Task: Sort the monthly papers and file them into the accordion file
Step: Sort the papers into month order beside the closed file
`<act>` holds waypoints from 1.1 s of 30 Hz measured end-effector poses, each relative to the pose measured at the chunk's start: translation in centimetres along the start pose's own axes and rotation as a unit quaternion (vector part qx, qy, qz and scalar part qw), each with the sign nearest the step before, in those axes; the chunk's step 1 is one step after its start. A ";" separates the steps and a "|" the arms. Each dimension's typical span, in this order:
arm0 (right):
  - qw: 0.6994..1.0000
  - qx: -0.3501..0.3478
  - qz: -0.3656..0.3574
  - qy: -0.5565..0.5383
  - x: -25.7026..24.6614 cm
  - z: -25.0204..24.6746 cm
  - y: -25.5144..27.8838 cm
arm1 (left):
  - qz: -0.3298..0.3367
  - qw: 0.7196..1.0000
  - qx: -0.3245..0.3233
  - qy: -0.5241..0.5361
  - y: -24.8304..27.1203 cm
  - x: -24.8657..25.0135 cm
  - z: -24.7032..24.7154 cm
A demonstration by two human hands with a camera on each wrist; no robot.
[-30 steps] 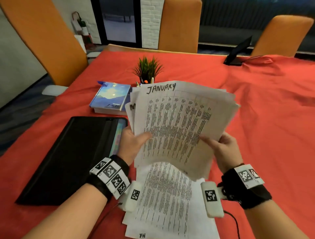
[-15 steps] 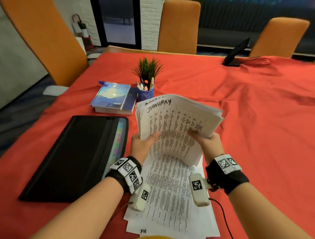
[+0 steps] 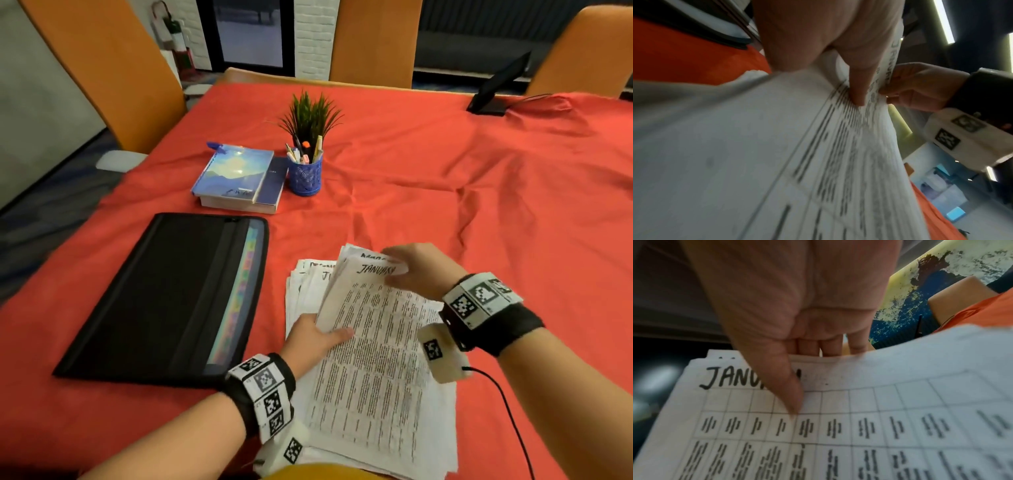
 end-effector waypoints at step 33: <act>0.989 0.087 -0.114 -0.026 1.5 5.7 -1.3 | -0.009 0.996 -0.017 0.092 -8.3 2.3 -2.1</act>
Point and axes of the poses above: each hand's wrist, its own y-axis away from the middle knuckle, its own z-axis out of the palm, x = y × z, the point moved 6 cm from there along -y, towards the middle knuckle, and after that the axes turned 2 degrees about x, right-handed, at the moved point
